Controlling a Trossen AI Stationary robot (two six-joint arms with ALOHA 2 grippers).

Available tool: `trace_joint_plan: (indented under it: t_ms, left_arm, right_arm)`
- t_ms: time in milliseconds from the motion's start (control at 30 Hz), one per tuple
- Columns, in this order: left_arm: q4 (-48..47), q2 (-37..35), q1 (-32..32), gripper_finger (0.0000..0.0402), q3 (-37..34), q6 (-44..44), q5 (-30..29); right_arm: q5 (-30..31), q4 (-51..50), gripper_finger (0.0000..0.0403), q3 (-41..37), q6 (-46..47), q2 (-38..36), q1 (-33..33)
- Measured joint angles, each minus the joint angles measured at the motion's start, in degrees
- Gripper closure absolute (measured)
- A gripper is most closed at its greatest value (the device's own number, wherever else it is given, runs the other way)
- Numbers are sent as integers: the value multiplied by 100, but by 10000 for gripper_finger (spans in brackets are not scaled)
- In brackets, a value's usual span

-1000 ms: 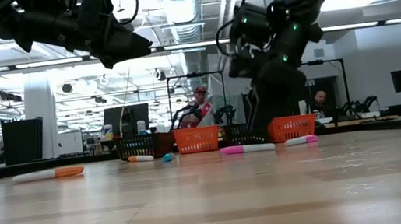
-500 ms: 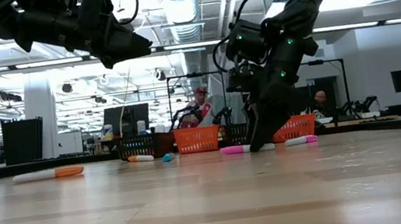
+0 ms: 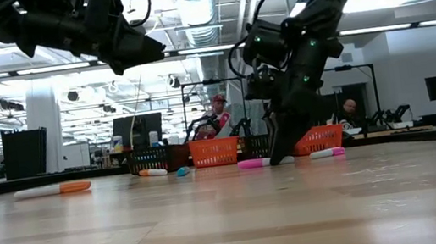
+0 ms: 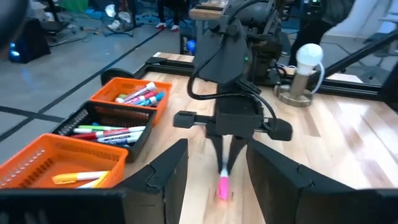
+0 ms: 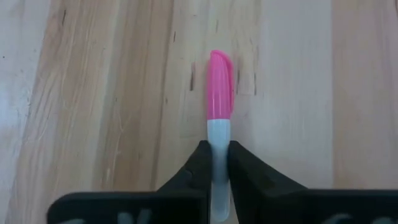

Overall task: Pick & Place Markers
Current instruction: Put the left small pink highlighter pen into the left orange basket

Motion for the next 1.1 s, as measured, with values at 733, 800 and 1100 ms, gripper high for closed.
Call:
trace_joint_plan:
  t_ms: [733,800,1100]
  left_arm:
    - [866,1051,0,242,-2,669,439]
    - [855,1049,0,242,-2,668,439]
    - [796,1055,0,242,-2,582,439]
  right_arm:
    - [-41,-662,370,1341,-269,7,617]
    - [-38,-853,379,1531,-321,4,677]
    - [3,-2068,365,2501,-630,2,874]
